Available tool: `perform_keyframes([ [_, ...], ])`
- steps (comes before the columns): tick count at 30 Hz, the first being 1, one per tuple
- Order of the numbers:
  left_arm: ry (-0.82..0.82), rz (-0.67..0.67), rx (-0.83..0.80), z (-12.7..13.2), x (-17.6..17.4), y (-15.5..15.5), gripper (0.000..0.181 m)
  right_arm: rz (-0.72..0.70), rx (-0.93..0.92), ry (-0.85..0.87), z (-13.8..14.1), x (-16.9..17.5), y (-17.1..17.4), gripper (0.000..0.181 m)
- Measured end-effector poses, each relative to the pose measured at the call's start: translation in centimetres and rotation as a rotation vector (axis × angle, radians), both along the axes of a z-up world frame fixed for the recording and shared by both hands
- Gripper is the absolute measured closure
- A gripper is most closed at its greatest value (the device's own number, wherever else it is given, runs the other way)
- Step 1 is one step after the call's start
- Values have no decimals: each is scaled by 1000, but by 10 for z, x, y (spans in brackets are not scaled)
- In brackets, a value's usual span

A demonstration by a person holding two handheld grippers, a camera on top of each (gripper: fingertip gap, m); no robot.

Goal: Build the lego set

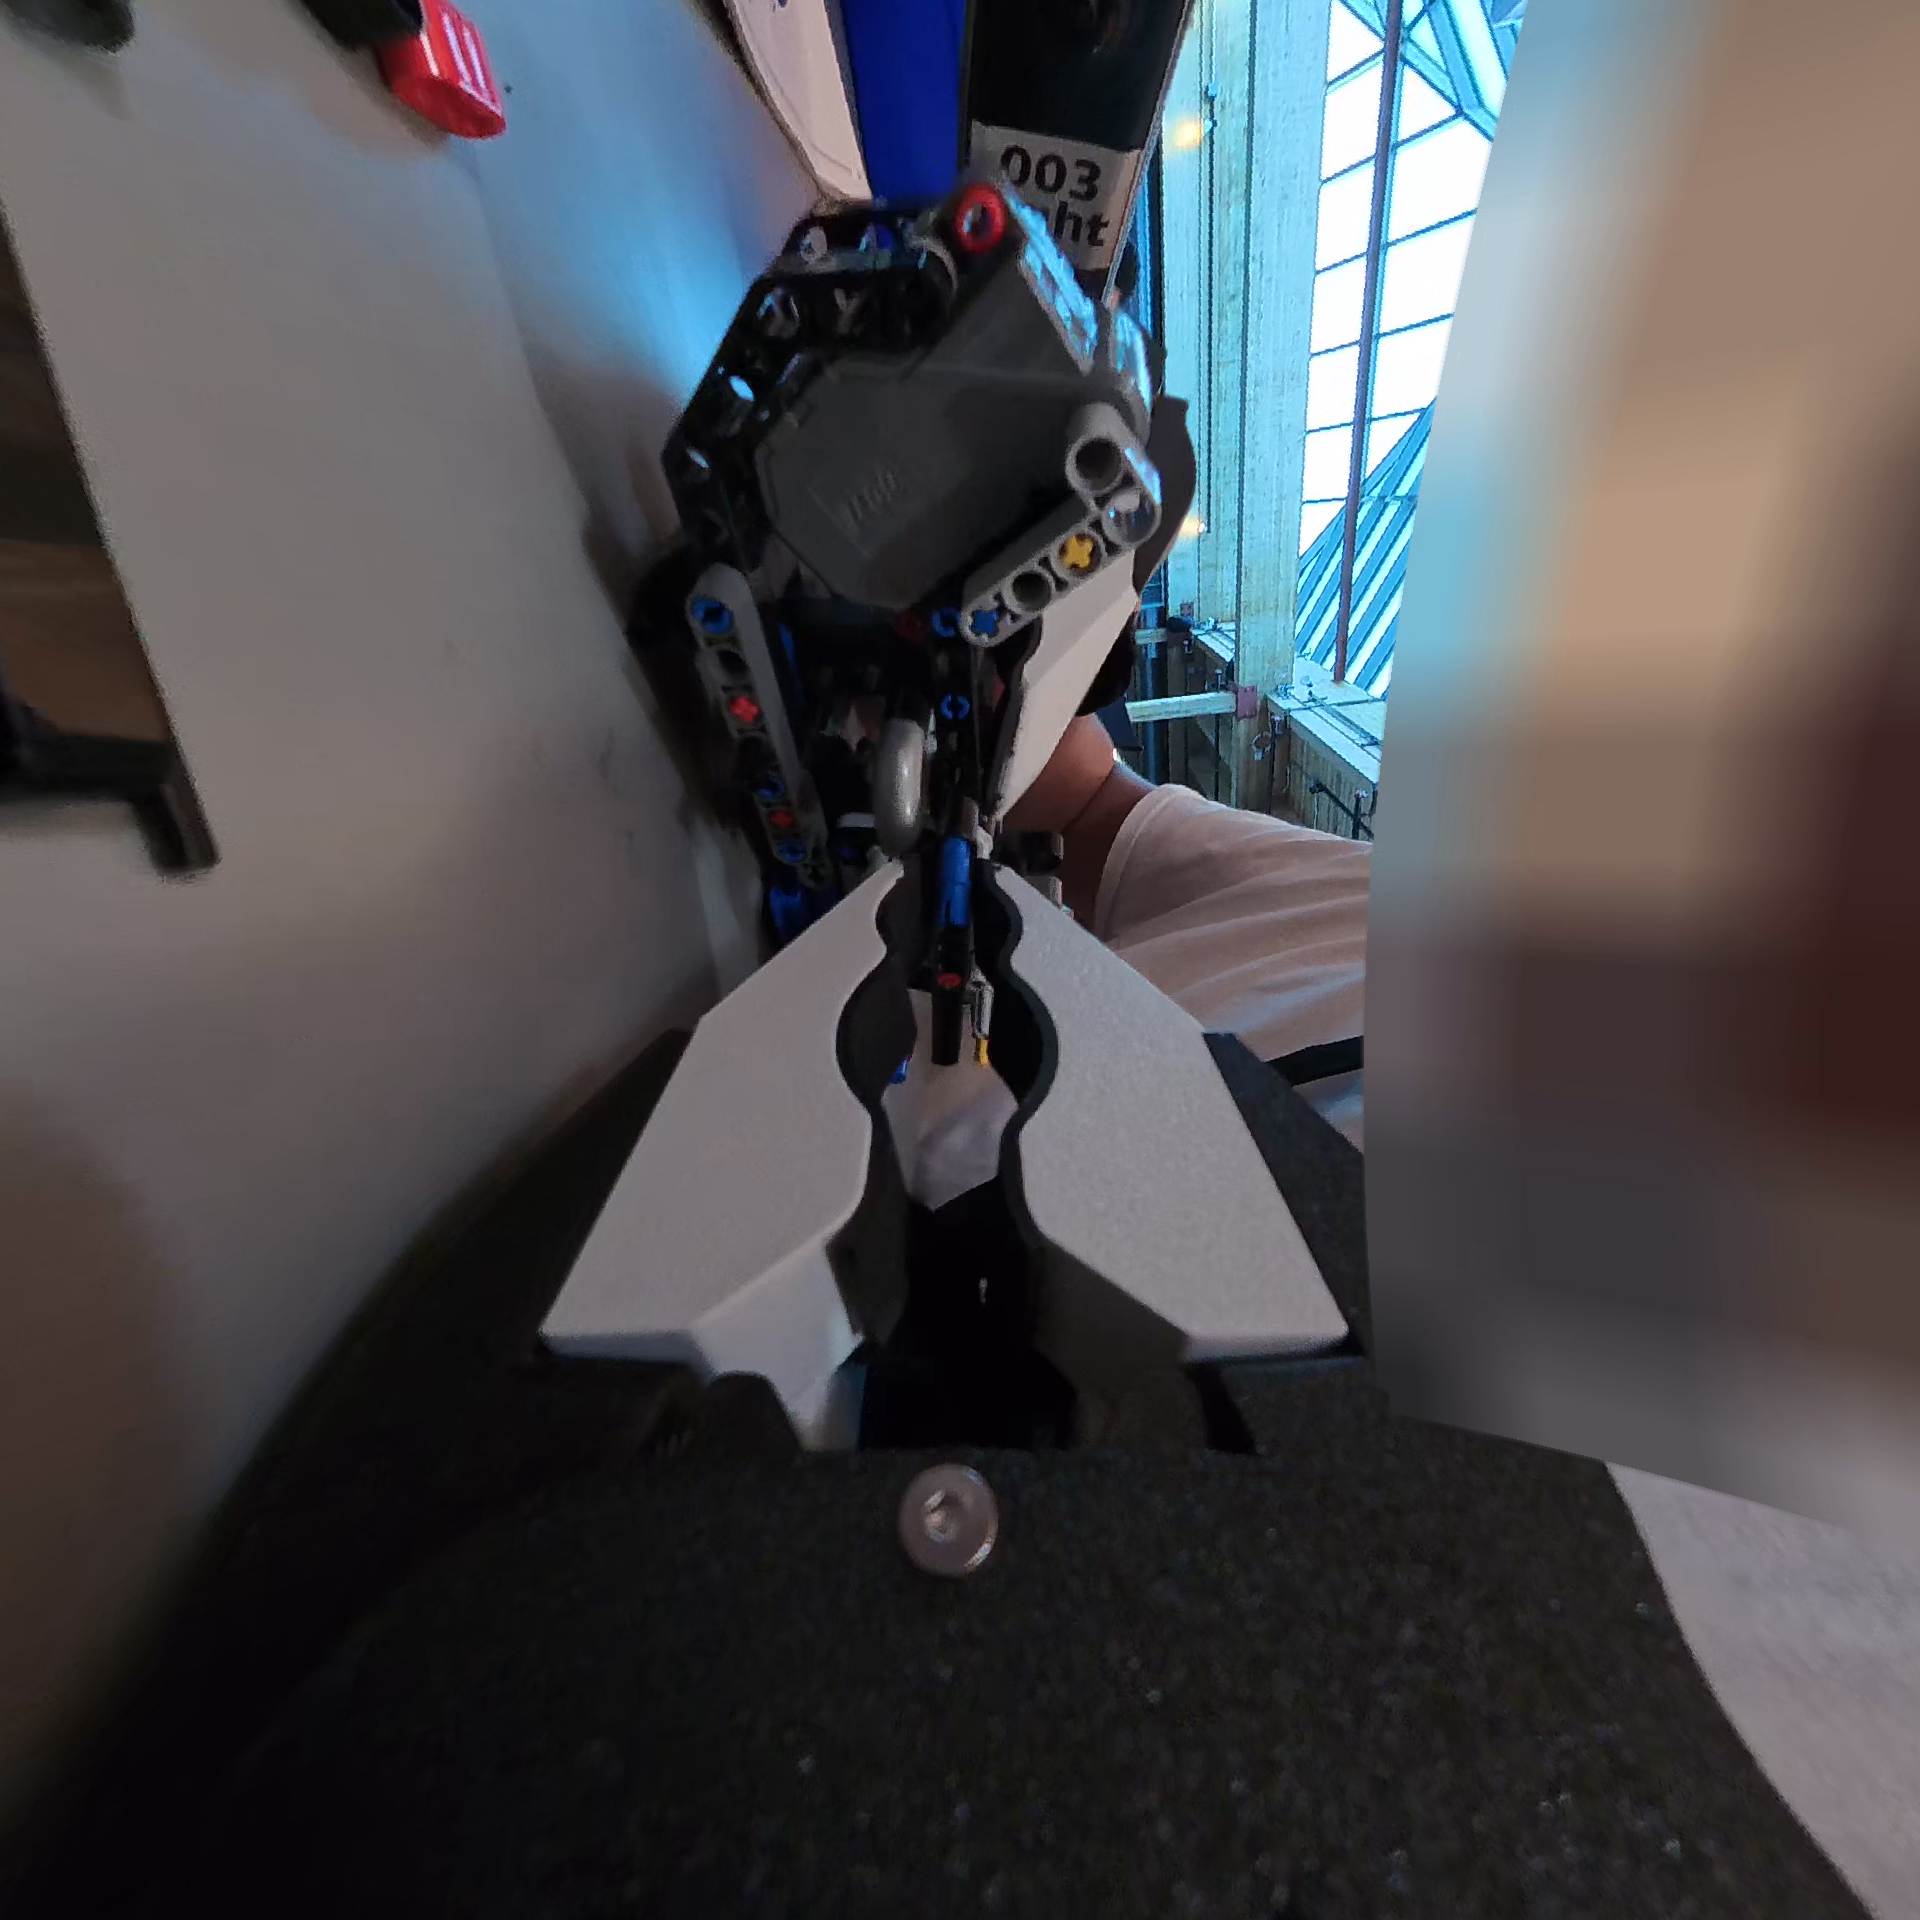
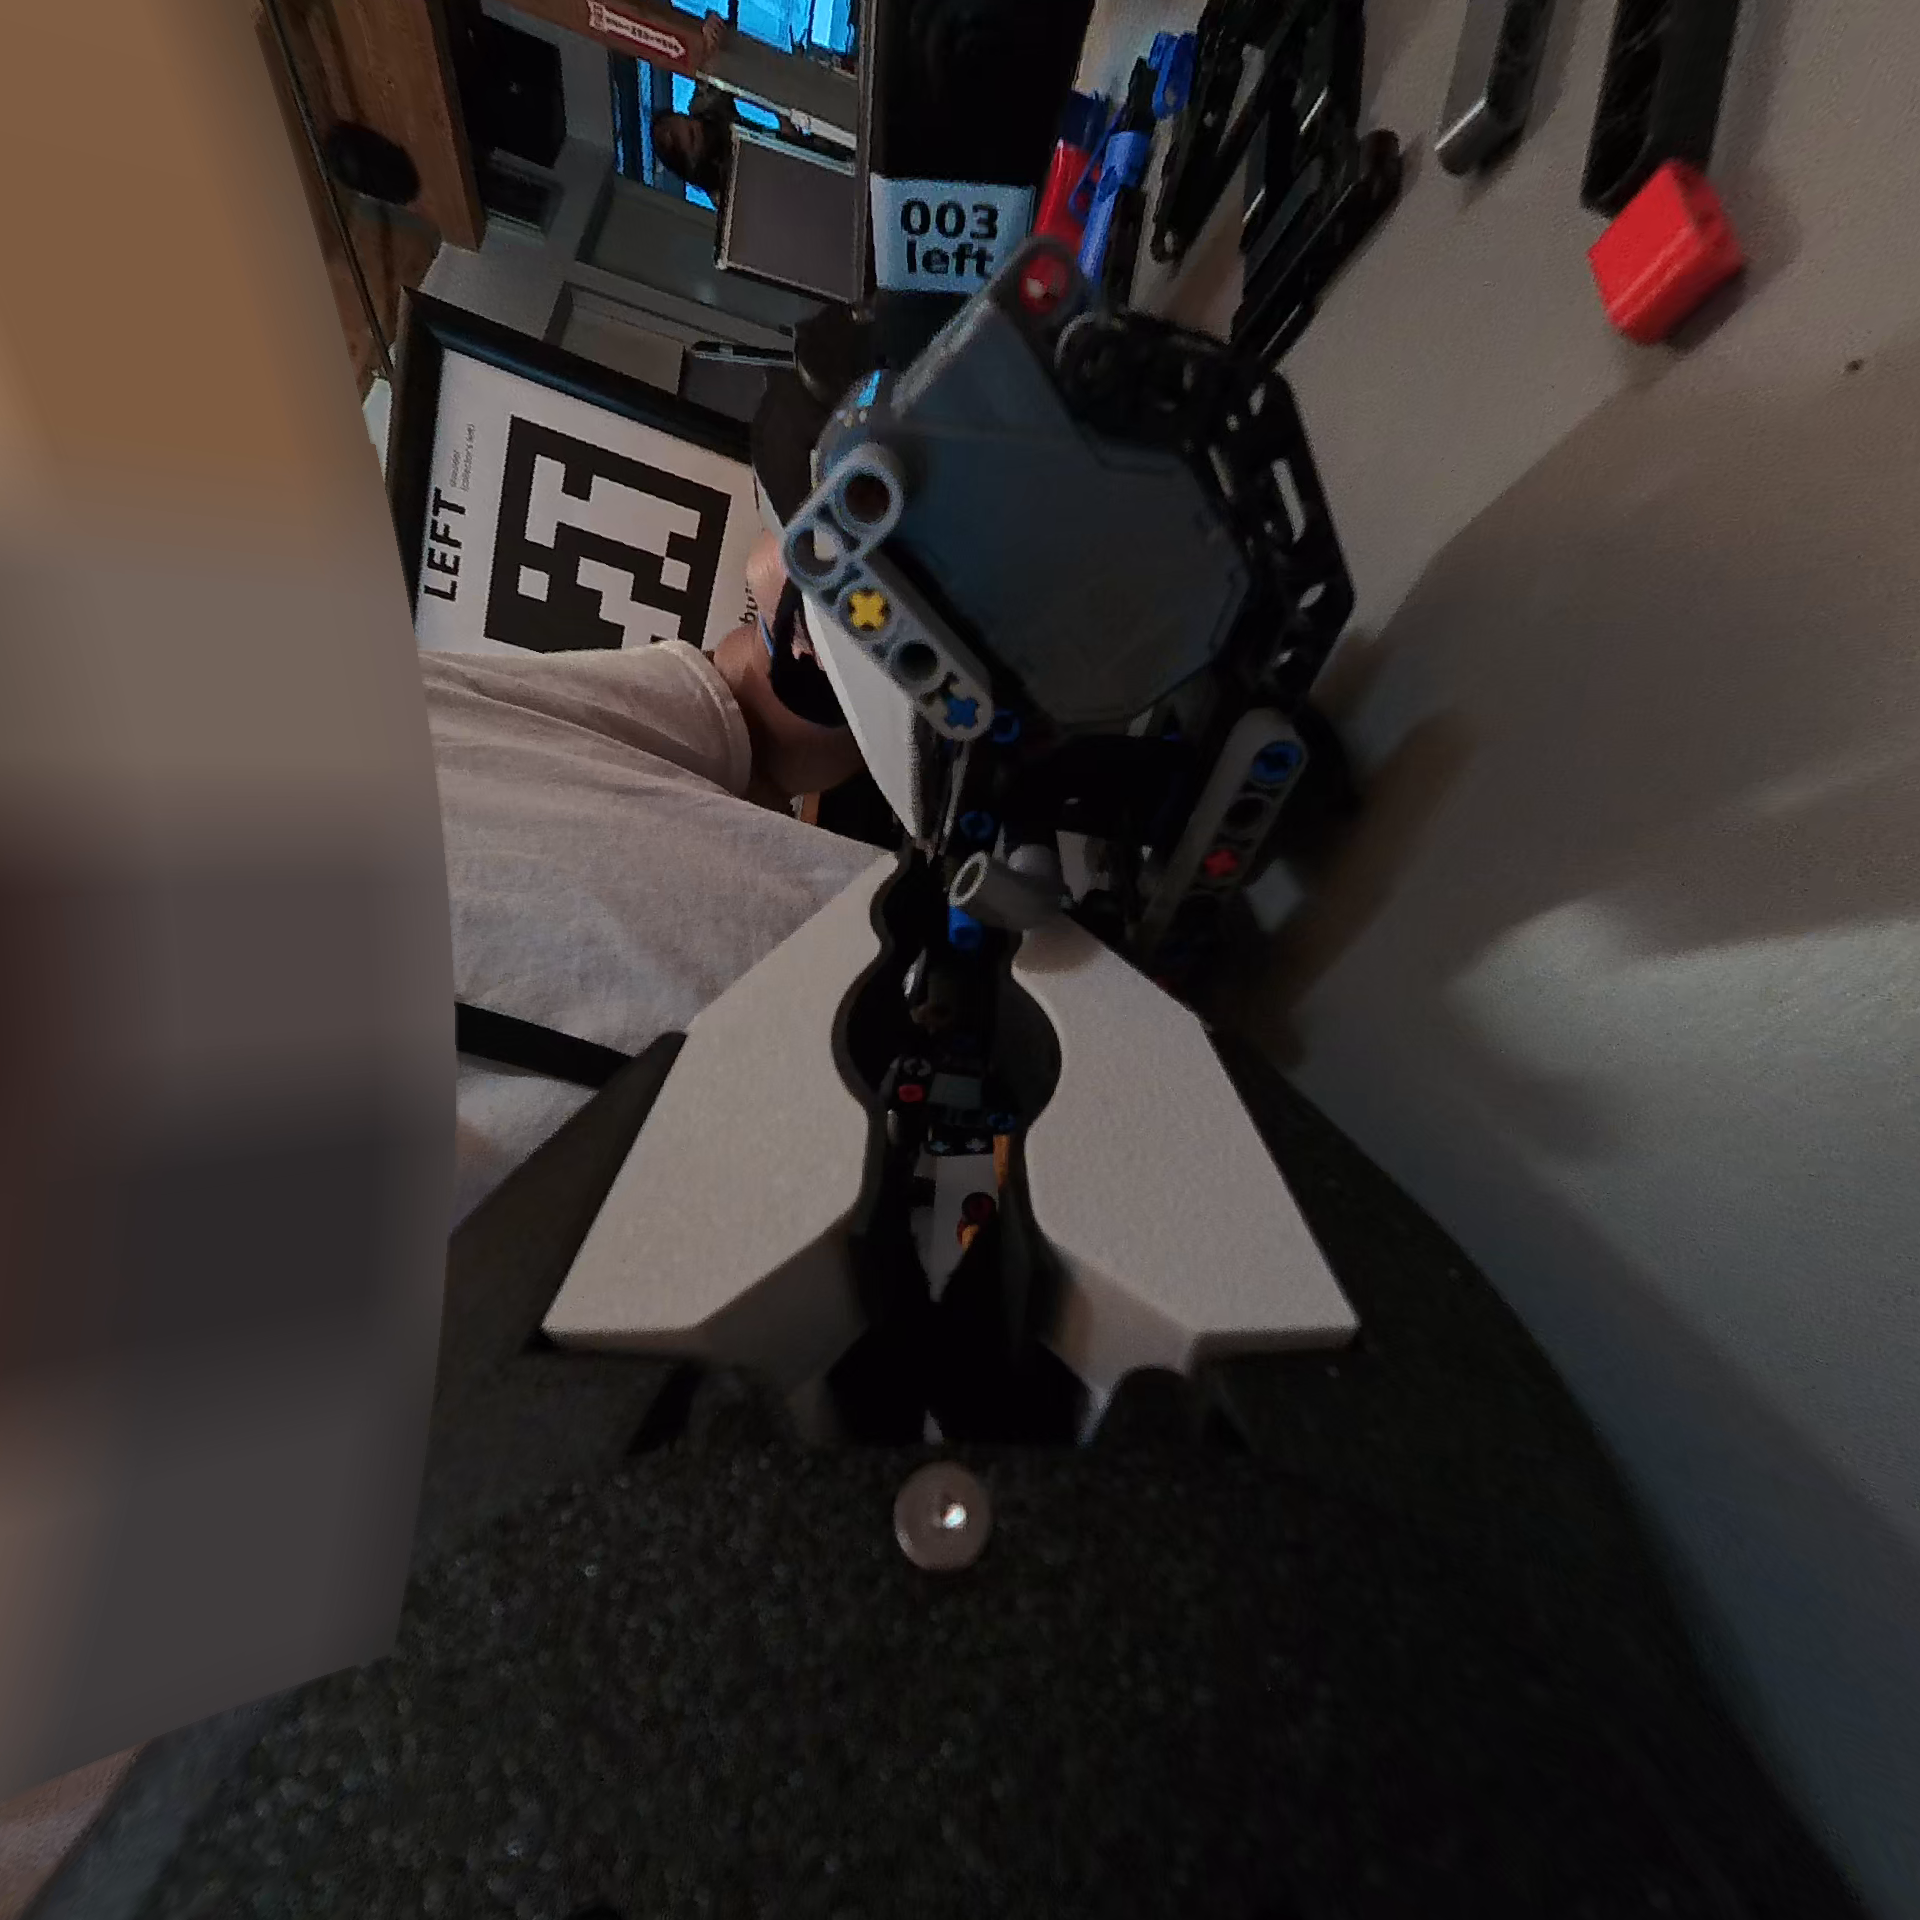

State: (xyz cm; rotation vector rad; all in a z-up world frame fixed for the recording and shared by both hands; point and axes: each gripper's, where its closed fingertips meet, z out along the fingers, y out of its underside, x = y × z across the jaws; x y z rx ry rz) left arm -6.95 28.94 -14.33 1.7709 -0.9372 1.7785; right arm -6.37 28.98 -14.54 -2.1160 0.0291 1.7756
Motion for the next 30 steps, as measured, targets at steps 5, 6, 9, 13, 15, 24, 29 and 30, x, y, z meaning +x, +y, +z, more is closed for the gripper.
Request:
perform_keyframes([
  [5,-3,-21,1,0,0,-3,176,27,9,-20,-1,-1,-2,173],
  [6,-4,-36,0,1,0,-6,176,43,10,-20,-1,-3,-4,173],
  [9,1,-55,-12,1,0,-8,176,49,-3,-7,-1,-4,-5,173],
  [13,-3,-41,-8,1,1,-7,176,40,-6,2,0,-3,-4,173],
  [15,-5,-35,-7,1,2,-7,176,44,-13,15,0,-2,-4,173],
  [24,-4,42,154,-9,-9,-6,165,48,-29,54,1,1,-3,173],
  [29,-24,85,225,-9,-11,-21,169,43,-18,47,1,0,-3,173],
  [30,-27,104,218,-8,-11,-21,170,42,-18,48,1,1,-3,173],
])
